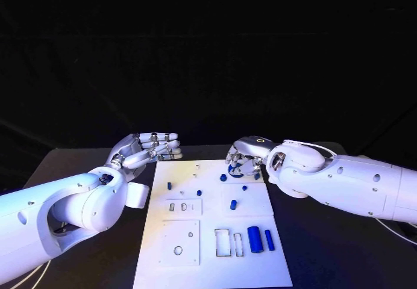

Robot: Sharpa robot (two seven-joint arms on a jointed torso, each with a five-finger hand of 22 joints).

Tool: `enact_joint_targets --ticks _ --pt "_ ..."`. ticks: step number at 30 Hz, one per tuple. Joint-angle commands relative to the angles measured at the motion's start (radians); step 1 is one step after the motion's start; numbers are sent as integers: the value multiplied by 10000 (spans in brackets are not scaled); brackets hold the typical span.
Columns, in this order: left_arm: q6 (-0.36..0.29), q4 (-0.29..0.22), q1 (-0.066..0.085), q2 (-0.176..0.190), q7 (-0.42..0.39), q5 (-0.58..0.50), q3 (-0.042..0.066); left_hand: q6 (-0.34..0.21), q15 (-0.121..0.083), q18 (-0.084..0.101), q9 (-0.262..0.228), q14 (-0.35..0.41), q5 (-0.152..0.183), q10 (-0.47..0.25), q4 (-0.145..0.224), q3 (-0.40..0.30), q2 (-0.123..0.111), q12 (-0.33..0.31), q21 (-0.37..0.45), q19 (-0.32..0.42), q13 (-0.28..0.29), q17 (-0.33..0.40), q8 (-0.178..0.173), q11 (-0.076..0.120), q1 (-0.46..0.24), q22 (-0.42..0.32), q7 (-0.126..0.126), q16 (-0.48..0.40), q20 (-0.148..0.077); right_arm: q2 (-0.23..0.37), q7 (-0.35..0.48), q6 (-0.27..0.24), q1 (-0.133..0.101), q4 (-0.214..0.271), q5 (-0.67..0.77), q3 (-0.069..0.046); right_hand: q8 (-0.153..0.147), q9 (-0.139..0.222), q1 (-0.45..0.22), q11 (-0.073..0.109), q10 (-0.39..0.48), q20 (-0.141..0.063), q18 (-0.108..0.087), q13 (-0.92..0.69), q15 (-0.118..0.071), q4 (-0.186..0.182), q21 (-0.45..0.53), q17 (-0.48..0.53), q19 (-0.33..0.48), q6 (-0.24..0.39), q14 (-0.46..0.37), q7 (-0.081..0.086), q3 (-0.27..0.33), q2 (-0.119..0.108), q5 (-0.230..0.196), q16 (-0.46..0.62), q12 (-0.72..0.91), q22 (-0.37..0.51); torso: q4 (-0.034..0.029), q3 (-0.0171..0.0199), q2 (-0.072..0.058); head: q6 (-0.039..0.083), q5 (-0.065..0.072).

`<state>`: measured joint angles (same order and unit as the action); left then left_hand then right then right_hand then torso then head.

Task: Assemble the parts on the task board

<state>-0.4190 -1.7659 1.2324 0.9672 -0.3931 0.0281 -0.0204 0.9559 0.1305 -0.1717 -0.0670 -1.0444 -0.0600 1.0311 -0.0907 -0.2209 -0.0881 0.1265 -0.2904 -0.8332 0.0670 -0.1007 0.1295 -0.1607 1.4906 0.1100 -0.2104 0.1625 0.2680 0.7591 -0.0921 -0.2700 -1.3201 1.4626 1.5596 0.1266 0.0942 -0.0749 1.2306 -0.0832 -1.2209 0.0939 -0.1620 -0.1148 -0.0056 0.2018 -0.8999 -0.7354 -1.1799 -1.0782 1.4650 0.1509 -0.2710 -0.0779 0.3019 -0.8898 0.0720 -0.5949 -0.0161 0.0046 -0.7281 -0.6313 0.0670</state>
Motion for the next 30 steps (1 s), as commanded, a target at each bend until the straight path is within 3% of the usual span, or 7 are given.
enact_joint_targets --ticks 1,5,9,14,19,30 --pt "209 -105 79 31 38 108 18 44 13 -116 16 68 -2 39 8 -49 -6 -72 37 36 -11 12 -55 -54 -50 -17 -23 -57 55 -99 -343 448 -6 -31 922 -5 -69 -17 30 -24 108 13 192 -40 72 -119 -839 -1168 -248 -25 426 27 -44 -133 -9 -1173 -29 -1067 -64 31 -189 9 0" --pt "196 -193 123 77 60 109 22 38 20 -116 17 75 -2 32 5 -51 -5 -92 46 46 -12 13 -70 -62 -63 -25 -32 -79 60 -200 -371 519 -3 -59 1069 -3 -94 -25 44 -39 222 36 351 -59 97 -240 -1837 -2422 -614 -39 432 55 -114 -194 -18 -2394 -43 -2392 -91 40 -265 -5 -10" --pt "200 -259 151 111 72 109 24 32 27 -116 18 81 -2 25 1 -53 -3 -110 53 53 -12 13 -82 -70 -74 -32 -40 -98 65 -249 -407 591 -1 -75 1156 -3 -111 -30 70 -46 266 64 425 -74 110 -331 -2329 -3012 -751 -47 406 59 -184 -229 -12 -2993 -40 -3051 -111 37 -308 11 -20" --pt "210 -285 187 133 87 109 25 19 38 -117 19 92 -1 10 -3 -54 -4 -143 65 65 -13 15 -107 -83 -94 -44 -55 -133 72 -302 -467 738 0 -123 1267 -2 -107 -38 85 -47 292 81 465 -80 111 -381 -2571 -3312 -822 -74 401 53 -229 -247 -11 -3286 -45 -3386 -135 22 -359 24 -13" --pt "217 -291 218 162 113 107 26 12 44 -117 20 96 -1 2 -7 -54 -4 -161 71 70 -13 15 -120 -90 -106 -50 -63 -150 76 -380 -514 933 3 -161 1359 3 -110 -41 93 -66 385 93 471 -67 129 -423 -2664 -3420 -809 -87 382 55 -260 -274 -9 -3422 -73 -3509 -141 47 -427 59 -66" --pt "186 -307 264 218 175 100 27 11 48 -118 19 97 -1 -3 -12 -56 4 -175 77 75 -12 14 -129 -96 -118 -56 -71 -165 79 -551 -570 1158 21 -286 1471 11 -104 -50 137 -87 509 132 552 -20 150 -503 -3054 -3876 -992 -139 415 61 -360 -236 19 -3837 -55 -4074 -154 65 -544 86 -75"
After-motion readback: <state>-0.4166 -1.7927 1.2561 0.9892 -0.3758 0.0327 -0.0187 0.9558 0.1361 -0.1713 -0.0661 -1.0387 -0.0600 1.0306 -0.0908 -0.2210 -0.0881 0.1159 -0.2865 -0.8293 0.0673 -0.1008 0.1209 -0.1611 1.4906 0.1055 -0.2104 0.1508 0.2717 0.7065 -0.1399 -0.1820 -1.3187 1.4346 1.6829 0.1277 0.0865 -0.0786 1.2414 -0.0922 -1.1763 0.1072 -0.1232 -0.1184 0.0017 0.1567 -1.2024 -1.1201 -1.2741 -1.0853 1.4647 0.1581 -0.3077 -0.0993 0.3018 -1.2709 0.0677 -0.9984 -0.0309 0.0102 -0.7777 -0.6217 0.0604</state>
